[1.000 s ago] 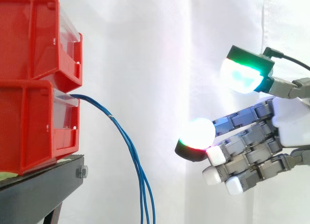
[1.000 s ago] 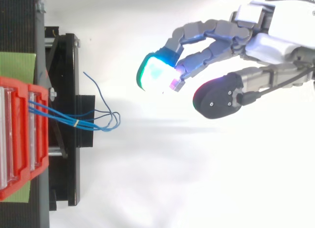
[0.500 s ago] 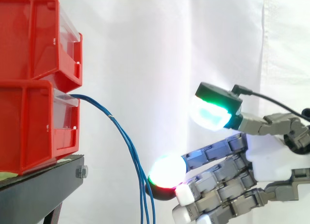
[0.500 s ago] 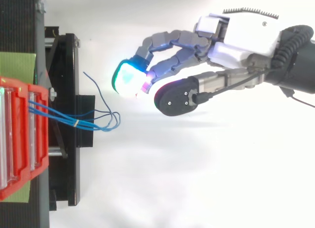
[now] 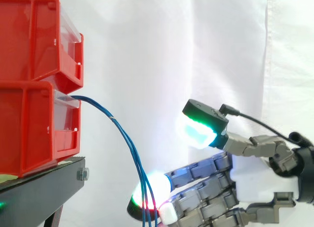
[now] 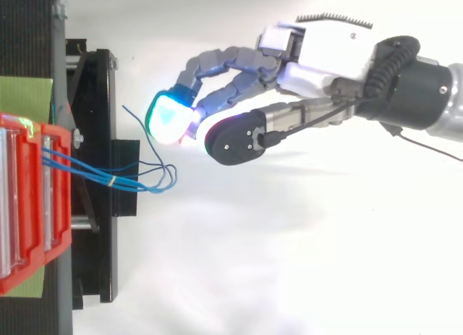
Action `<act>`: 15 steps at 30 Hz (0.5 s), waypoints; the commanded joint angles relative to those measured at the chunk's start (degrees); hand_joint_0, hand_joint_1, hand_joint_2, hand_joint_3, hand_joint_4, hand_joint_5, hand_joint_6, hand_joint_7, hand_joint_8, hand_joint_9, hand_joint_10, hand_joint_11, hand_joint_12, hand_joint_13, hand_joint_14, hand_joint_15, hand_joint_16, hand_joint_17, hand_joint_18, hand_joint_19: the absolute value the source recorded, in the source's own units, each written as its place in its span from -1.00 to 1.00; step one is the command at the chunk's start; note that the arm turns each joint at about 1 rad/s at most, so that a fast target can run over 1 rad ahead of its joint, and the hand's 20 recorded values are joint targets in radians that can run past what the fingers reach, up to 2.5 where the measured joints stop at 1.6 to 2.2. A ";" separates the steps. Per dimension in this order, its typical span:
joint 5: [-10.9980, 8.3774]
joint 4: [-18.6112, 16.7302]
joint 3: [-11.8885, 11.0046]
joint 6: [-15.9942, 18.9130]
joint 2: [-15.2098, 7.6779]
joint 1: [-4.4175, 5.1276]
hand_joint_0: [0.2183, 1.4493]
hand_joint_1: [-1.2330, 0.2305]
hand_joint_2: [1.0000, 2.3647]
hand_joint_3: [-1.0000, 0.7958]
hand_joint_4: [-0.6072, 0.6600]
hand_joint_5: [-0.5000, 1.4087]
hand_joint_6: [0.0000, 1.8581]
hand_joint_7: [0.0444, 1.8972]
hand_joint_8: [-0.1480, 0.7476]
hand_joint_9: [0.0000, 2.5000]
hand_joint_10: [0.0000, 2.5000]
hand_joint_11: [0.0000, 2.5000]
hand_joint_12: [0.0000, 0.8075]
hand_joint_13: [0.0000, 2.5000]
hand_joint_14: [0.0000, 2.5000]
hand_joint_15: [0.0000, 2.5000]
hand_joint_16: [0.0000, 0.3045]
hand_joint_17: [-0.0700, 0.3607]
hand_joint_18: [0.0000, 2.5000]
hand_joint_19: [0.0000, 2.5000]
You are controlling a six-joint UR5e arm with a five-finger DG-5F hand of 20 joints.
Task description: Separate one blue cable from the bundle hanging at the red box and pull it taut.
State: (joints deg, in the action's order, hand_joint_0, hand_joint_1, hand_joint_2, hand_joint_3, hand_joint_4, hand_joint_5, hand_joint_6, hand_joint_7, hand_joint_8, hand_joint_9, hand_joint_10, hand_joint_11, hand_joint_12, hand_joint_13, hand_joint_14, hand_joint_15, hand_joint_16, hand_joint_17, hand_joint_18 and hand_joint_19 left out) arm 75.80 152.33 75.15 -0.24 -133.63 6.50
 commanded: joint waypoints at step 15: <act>4.01 -3.26 -2.64 3.05 -1.98 -0.79 -0.46 -0.28 -1.00 -0.44 0.41 -0.65 -0.46 -0.01 -0.02 -0.35 -0.99 -0.56 -0.20 -0.44 -0.99 -0.69 -0.75 -0.28 -0.61 -0.64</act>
State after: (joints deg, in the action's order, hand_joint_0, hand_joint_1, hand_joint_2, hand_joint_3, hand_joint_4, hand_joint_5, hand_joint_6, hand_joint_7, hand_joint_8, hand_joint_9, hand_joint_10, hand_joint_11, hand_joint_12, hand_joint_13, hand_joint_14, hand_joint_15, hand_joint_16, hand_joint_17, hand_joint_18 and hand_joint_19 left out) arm 79.64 150.05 72.98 2.25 -135.60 5.68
